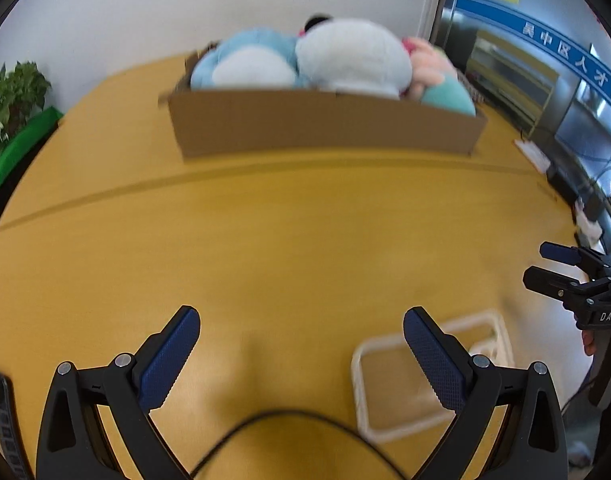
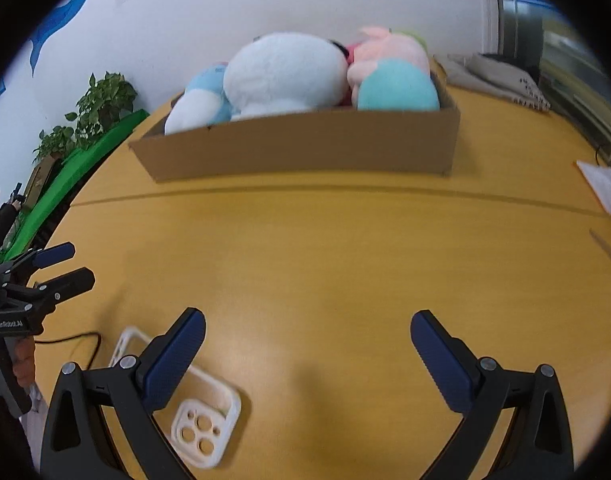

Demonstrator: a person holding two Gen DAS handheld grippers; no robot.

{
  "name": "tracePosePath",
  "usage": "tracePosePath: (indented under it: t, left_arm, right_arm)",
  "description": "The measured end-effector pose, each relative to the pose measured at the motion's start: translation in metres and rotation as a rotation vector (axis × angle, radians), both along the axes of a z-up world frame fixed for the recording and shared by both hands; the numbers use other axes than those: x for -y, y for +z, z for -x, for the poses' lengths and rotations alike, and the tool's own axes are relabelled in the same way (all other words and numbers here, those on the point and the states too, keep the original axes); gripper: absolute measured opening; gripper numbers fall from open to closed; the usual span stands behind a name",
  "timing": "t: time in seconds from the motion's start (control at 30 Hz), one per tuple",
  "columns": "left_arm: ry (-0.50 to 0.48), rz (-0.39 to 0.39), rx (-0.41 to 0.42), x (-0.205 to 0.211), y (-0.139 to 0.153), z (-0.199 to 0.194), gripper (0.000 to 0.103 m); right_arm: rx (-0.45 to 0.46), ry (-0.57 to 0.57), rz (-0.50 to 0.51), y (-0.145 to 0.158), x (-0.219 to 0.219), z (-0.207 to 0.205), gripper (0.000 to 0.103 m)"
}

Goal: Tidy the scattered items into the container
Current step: 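Lower both grippers to the clear phone case and close on its frame, then lift the phone case with both grippers and carry it over the box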

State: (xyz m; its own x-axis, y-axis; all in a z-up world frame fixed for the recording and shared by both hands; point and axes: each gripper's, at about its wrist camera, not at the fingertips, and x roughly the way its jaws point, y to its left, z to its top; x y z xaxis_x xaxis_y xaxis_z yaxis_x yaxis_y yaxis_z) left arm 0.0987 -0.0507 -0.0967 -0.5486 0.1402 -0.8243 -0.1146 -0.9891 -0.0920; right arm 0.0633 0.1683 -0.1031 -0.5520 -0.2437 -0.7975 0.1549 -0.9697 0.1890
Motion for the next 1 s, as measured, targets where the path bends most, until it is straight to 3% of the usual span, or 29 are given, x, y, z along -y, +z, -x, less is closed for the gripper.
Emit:
tracePosePath:
  t: [0.2,0.27,0.37,0.47,0.5,0.57,0.6,0.63,0.67,0.73,0.8,0.93,1.0]
  left_arm:
    - [-0.026,-0.042,0.082,-0.005,-0.026,-0.024,0.102]
    - [-0.029,-0.049,0.098,-0.011,-0.031,-0.026,0.091]
    - [-0.037,-0.054,0.112,-0.020,-0.034,-0.026,0.083]
    - [-0.041,-0.019,0.114,-0.030,-0.037,-0.025,0.076]
    - [-0.044,-0.011,0.111,-0.033,-0.037,-0.024,0.074]
    - [-0.053,-0.016,0.108,-0.037,-0.036,-0.022,0.053]
    - [-0.059,-0.030,0.110,-0.039,-0.036,-0.021,0.046]
    - [-0.069,-0.049,0.117,-0.040,-0.035,-0.020,0.032]
    - [-0.077,-0.070,0.123,-0.037,-0.035,-0.020,0.027]
    - [-0.084,-0.076,0.126,-0.041,-0.035,-0.021,0.022]
    - [-0.089,-0.074,0.127,-0.046,-0.035,-0.023,0.013]
    - [-0.070,-0.084,0.130,-0.048,-0.034,-0.025,0.011]
    - [-0.064,-0.083,0.133,-0.049,-0.033,-0.025,0.011]
  right_arm:
    - [0.086,0.025,-0.028,-0.029,0.014,-0.033,0.102]
    - [0.096,0.032,-0.045,-0.032,0.022,-0.035,0.102]
    - [0.097,0.036,-0.069,-0.035,0.032,-0.036,0.102]
    - [0.079,0.016,-0.118,-0.038,0.038,-0.035,0.095]
    - [0.071,0.006,-0.144,-0.038,0.040,-0.034,0.090]
    - [0.055,-0.012,-0.166,-0.037,0.040,-0.034,0.081]
    - [0.045,-0.021,-0.166,-0.035,0.040,-0.035,0.070]
    - [0.036,-0.029,-0.163,-0.034,0.039,-0.035,0.060]
    - [0.032,-0.033,-0.158,-0.034,0.039,-0.035,0.056]
    - [0.028,-0.027,-0.145,-0.032,0.038,-0.035,0.037]
    - [0.026,-0.015,-0.137,-0.032,0.040,-0.037,0.030]
    - [0.025,0.008,-0.123,-0.035,0.043,-0.039,0.013]
    - [0.023,0.018,-0.125,-0.035,0.045,-0.039,0.011]
